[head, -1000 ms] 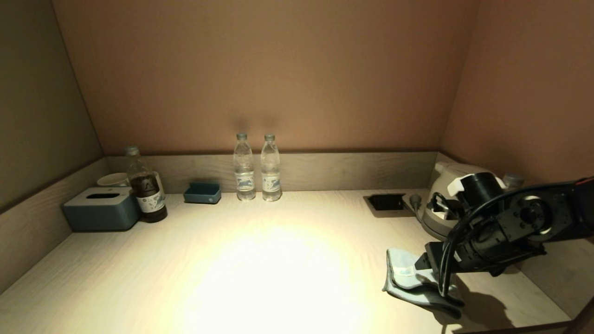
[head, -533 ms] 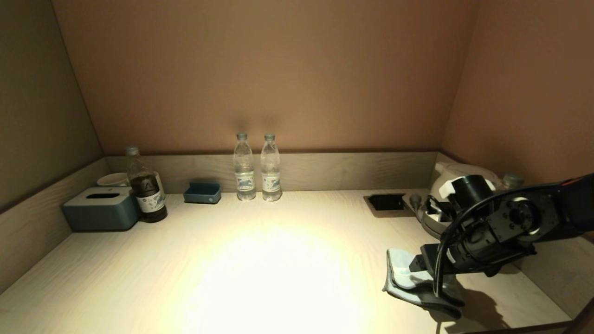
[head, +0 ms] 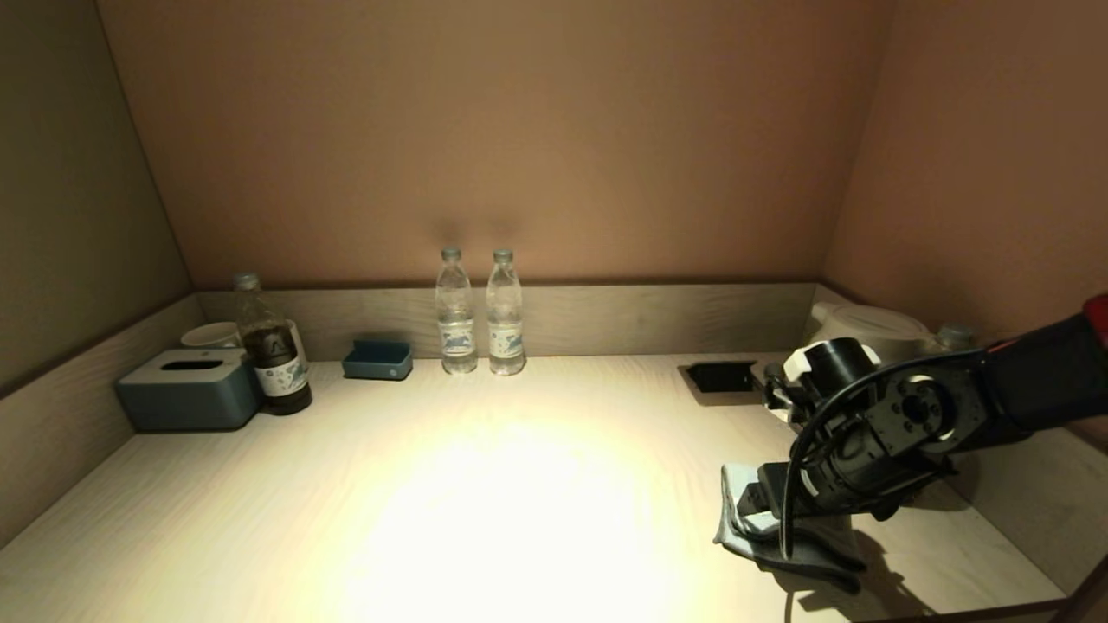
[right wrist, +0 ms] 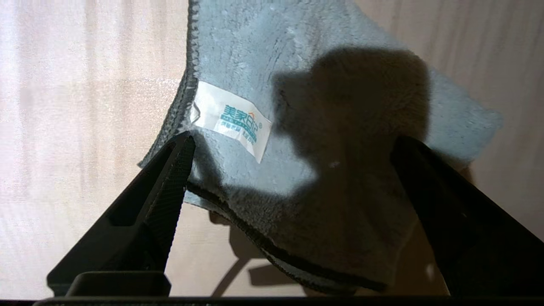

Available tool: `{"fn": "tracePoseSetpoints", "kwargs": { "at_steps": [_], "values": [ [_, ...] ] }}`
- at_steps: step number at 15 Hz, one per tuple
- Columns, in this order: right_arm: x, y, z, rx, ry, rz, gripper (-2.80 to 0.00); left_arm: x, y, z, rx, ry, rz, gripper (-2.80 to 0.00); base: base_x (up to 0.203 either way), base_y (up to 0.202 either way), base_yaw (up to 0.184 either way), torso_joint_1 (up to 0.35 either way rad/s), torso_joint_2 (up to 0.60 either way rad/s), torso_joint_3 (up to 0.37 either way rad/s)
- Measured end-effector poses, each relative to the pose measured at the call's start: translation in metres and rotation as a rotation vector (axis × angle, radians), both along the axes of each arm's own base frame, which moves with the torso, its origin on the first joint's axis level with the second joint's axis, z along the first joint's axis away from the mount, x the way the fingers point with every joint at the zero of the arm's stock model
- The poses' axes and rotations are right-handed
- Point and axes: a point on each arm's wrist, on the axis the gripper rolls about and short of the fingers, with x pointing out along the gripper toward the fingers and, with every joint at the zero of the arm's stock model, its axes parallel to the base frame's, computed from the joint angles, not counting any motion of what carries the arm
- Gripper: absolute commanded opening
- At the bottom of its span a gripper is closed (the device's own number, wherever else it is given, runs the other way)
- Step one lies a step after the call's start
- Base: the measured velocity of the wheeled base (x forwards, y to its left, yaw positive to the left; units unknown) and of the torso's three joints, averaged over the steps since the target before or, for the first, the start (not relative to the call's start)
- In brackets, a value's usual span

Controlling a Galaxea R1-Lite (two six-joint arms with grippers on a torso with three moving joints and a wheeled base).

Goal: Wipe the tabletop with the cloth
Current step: Pick up the tablecloth

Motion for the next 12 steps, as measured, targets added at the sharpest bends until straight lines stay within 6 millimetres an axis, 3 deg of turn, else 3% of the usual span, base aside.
{"fn": "tracePoseSetpoints", "kwargs": {
  "at_steps": [3, 4, 12],
  "values": [
    [0.004, -0.001, -0.003, -0.001, 0.007, -0.007, 0.00, 0.000, 0.000, 0.000, 0.000, 0.000, 0.000, -2.80, 0.000, 0.000, 0.000, 0.000, 0.00, 0.000],
    [0.005, -0.001, -0.004, -0.001, 0.010, -0.007, -2.80, 0.000, 0.000, 0.000, 0.000, 0.000, 0.000, -2.80, 0.000, 0.000, 0.000, 0.000, 0.00, 0.000],
    [0.010, -0.001, -0.017, 0.000, 0.038, -0.011, -2.80, 0.000, 0.000, 0.000, 0.000, 0.000, 0.000, -2.80, 0.000, 0.000, 0.000, 0.000, 0.00, 0.000]
  ]
}}
